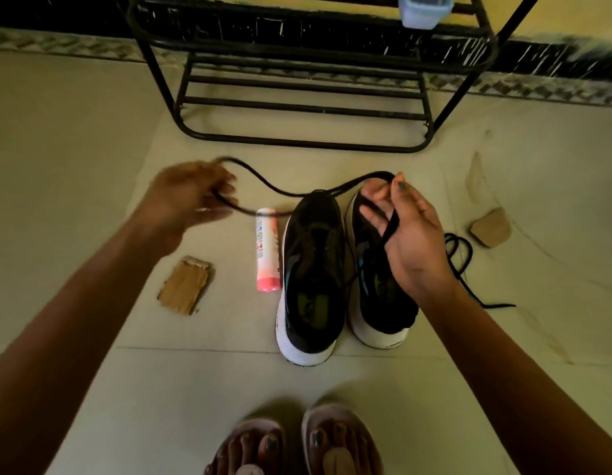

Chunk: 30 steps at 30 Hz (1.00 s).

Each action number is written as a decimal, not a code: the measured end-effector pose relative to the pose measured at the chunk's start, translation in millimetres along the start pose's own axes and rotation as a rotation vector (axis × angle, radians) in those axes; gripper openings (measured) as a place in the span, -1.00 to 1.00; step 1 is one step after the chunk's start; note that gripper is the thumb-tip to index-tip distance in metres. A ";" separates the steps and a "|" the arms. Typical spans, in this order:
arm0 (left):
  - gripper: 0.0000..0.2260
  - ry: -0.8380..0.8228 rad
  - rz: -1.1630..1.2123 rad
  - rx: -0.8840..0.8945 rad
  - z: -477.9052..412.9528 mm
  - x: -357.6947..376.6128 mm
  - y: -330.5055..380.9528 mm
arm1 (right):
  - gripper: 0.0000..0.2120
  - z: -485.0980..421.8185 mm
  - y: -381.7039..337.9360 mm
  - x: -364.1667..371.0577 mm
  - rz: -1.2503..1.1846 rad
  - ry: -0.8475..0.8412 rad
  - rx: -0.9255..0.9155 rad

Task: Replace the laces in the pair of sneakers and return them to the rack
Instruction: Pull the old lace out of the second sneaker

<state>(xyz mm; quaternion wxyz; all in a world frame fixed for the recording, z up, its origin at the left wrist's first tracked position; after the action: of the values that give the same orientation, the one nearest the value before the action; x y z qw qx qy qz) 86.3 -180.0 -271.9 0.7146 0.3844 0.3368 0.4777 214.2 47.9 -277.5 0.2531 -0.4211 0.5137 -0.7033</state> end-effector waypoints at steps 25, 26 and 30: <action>-0.83 -0.251 -0.501 0.388 55.5 85.4 18.0 | -0.89 22.8 16.0 21.7 0.846 -0.603 -0.007; -0.83 -0.265 -0.441 0.371 55.8 86.0 17.9 | -0.93 23.5 14.4 21.3 0.842 -0.588 -0.026; -0.76 -0.226 -0.372 0.385 55.1 83.2 20.2 | -0.84 14.7 -3.0 1.8 0.993 -0.423 -0.095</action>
<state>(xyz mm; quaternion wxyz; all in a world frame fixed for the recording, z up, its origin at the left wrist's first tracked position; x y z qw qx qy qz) 150.9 -109.1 -237.5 0.7369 0.4953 0.4042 0.2196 226.0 40.1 -272.4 0.6334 -0.2712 0.6202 -0.3751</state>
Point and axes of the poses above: each hand's wrist, its own z-axis away from the middle knuckle, its own x-axis out of the palm, y = z × x, the point moved 6 cm from there along -z, towards the middle knuckle, and after that the axes turned 3 degrees about -x, right-handed, at the moved point
